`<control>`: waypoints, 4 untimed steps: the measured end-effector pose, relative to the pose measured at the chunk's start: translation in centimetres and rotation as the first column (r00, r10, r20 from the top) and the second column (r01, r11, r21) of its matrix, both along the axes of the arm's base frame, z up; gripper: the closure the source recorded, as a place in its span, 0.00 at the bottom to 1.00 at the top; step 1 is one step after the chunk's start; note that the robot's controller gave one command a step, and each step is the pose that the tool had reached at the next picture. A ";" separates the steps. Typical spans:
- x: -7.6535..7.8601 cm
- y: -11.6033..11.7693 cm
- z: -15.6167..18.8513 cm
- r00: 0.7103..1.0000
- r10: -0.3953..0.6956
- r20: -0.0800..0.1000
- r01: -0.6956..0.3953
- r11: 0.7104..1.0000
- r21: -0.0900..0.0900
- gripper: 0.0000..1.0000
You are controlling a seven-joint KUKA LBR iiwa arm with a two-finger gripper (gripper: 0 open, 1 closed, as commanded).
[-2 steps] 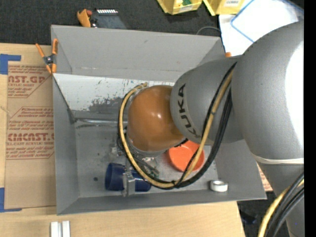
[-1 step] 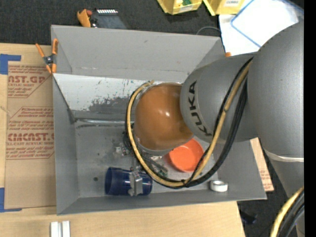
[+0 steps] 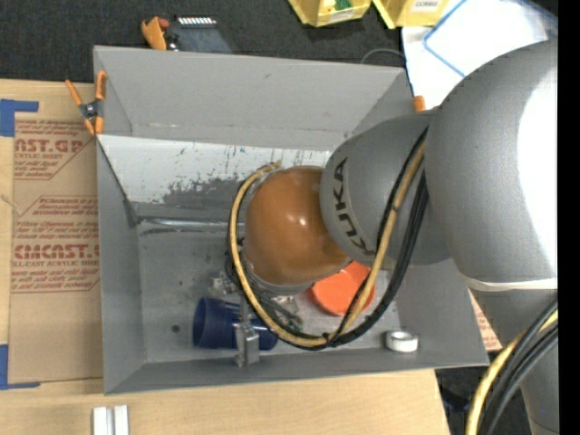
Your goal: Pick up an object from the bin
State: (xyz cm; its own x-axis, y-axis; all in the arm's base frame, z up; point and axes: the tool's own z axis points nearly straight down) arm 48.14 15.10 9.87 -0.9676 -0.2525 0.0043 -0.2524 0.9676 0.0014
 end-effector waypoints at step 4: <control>0.1 0.0 -2.2 0.970 -0.243 0.005 0.243 0.970 0.004 1.00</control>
Offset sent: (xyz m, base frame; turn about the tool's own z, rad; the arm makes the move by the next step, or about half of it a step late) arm 0.0018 -0.0010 -0.0287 0.2460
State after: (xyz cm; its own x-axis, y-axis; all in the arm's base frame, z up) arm 48.21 15.07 7.64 -1.0000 -0.0098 -0.0012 -0.0098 0.9999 0.0041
